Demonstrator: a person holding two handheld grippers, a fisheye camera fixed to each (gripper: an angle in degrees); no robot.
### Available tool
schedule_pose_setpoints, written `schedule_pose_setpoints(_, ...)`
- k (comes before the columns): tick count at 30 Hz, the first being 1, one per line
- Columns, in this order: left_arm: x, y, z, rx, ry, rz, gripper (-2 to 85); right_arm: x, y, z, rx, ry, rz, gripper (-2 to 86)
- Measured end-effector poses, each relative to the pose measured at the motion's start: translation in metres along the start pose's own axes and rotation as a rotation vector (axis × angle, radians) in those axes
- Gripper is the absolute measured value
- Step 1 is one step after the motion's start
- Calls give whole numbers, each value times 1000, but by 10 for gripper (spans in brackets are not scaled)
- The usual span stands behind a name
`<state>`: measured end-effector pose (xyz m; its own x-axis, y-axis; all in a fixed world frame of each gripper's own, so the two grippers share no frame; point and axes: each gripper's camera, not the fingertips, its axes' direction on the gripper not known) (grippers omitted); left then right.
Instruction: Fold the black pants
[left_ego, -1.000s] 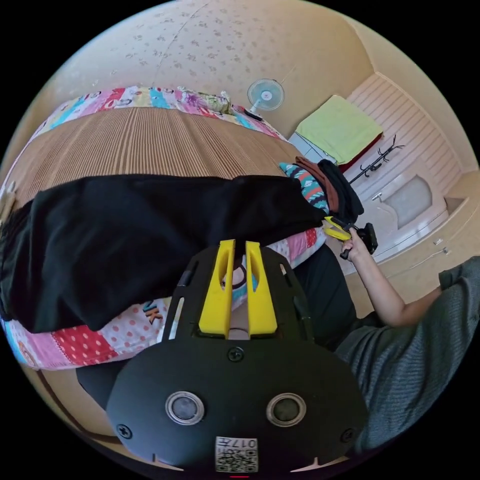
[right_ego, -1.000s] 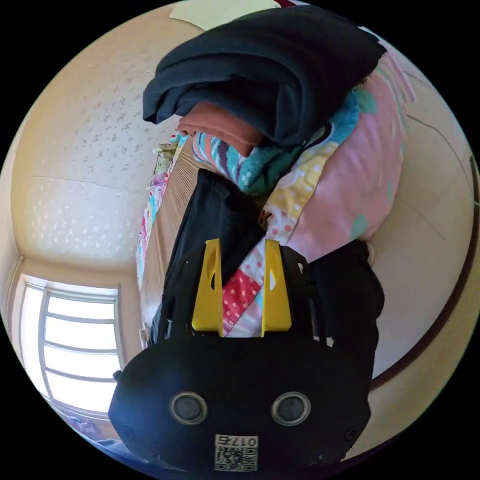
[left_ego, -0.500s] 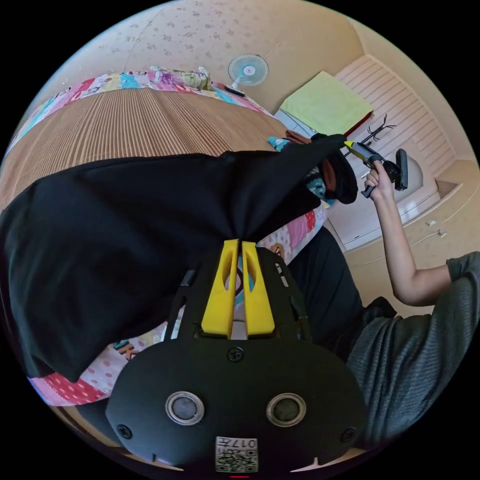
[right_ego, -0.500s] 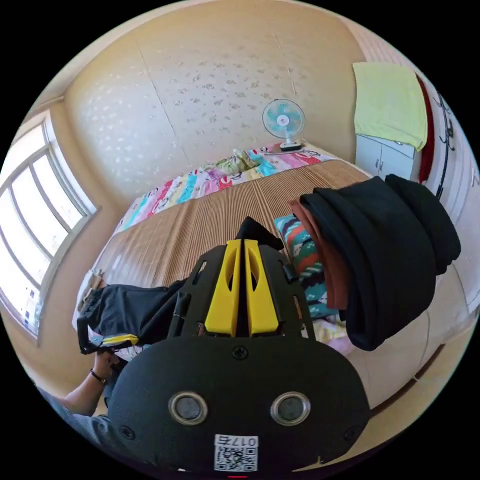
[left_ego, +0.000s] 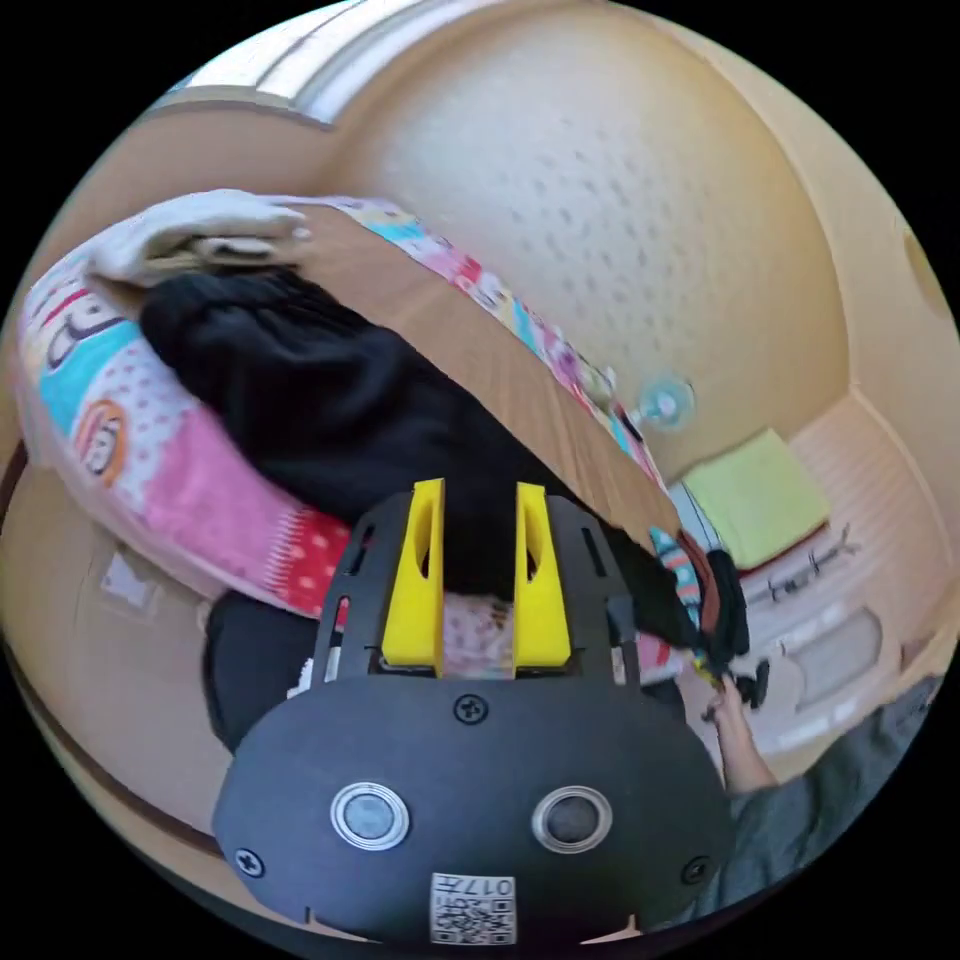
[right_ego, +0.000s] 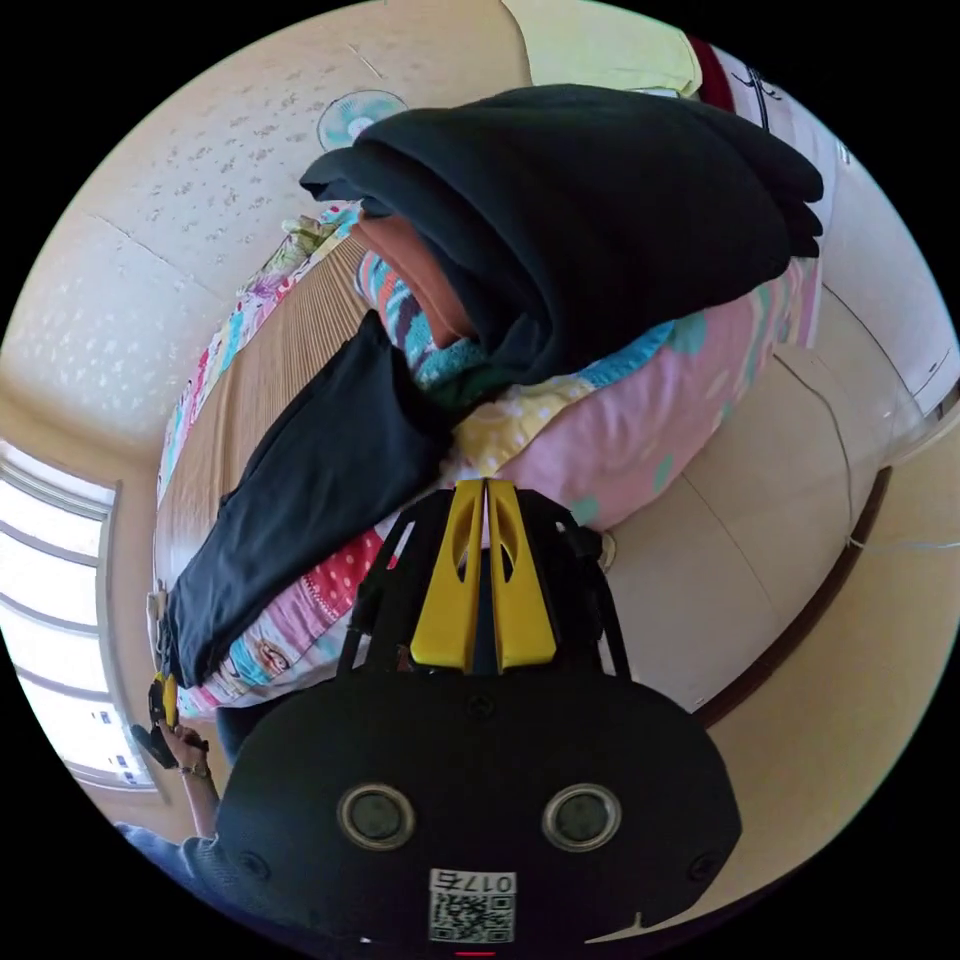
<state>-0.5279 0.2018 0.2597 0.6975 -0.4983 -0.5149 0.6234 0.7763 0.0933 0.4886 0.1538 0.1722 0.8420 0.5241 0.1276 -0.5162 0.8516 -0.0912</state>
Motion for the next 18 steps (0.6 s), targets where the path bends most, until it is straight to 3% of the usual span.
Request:
schedule_pose_setpoints(2, -38, -25, -12, 67, -90, -132, 162, -12, -4, -3, 10, -32, -10, 5)
schedule_pose_setpoints(6, -101, -78, 9, 1, -88, -297, 208, -53, -2, -5, 33, -53, -73, 5)
schedule_pose_setpoints(9, -114, -100, 23, -91, -128, -385, 159, -80, 4, 3, 23, -63, -115, 5)
schedule_pose_setpoints(12, -96, -122, 9, -186, -244, -240, 102, -99, 8, 11, -5, -70, -152, 5)
schedule_pose_setpoints(14, -94, -122, -13, -167, -169, -119, 76, -106, 9, 16, -18, -59, -163, 5)
schedule_pose_setpoints(16, -101, -124, -45, -101, 240, 19, 50, -113, 8, 22, -34, -51, -165, 4)
schedule_pose_setpoints(18, -106, -127, -65, -84, 309, 96, 49, -120, 7, 26, -42, -63, -164, 4)
